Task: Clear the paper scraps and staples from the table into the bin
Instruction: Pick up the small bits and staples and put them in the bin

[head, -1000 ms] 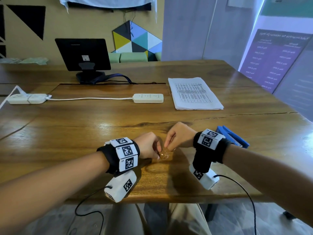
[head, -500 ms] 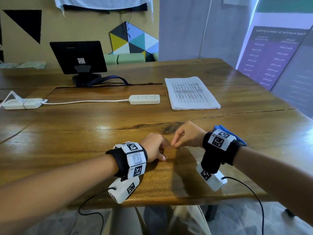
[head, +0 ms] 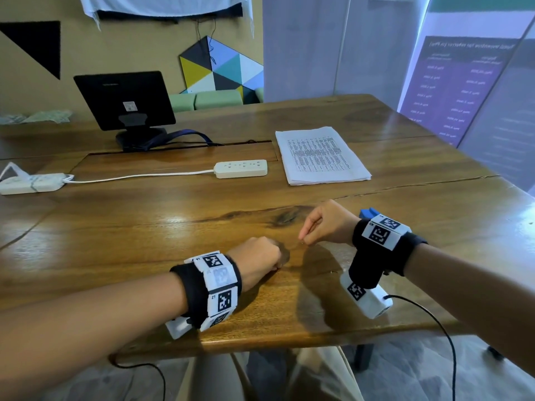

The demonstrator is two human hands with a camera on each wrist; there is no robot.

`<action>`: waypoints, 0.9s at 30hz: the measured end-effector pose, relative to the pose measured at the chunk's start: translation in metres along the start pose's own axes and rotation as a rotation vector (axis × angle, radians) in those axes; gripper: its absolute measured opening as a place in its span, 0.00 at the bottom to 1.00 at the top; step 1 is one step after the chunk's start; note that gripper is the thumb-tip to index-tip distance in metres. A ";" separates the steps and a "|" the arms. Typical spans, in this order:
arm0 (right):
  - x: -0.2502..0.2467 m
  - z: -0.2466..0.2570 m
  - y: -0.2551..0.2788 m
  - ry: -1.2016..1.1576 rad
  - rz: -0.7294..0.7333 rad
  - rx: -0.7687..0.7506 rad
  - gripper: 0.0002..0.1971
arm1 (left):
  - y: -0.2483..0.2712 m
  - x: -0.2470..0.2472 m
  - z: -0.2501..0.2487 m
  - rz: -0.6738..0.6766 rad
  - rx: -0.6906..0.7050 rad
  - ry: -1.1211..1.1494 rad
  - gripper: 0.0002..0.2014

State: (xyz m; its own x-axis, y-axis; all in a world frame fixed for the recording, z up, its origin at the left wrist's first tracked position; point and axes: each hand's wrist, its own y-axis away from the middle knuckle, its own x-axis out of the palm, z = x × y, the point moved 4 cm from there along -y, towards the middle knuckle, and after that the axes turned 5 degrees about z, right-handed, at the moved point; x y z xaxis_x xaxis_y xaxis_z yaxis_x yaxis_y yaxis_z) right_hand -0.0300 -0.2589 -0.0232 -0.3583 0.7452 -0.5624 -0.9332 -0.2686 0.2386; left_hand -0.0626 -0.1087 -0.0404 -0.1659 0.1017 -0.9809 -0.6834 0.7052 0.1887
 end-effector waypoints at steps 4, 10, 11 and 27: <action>0.001 -0.003 -0.001 0.007 0.002 0.001 0.05 | -0.007 -0.006 0.006 0.057 -0.044 0.124 0.07; 0.003 -0.002 0.001 0.001 0.002 -0.005 0.06 | -0.019 -0.015 0.009 0.169 -0.026 0.153 0.03; 0.003 -0.002 0.002 0.002 0.002 -0.004 0.06 | -0.020 -0.015 0.008 0.190 -0.015 0.120 0.04; 0.000 -0.013 0.025 -0.004 -0.064 0.015 0.03 | -0.017 -0.003 -0.003 0.201 0.107 -0.206 0.13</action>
State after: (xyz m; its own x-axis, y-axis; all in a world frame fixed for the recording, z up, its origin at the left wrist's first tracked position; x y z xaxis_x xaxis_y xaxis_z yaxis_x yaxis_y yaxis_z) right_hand -0.0535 -0.2734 -0.0271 -0.2978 0.7627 -0.5741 -0.9537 -0.2112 0.2142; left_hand -0.0524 -0.1227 -0.0402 -0.1348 0.3791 -0.9155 -0.5708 0.7255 0.3845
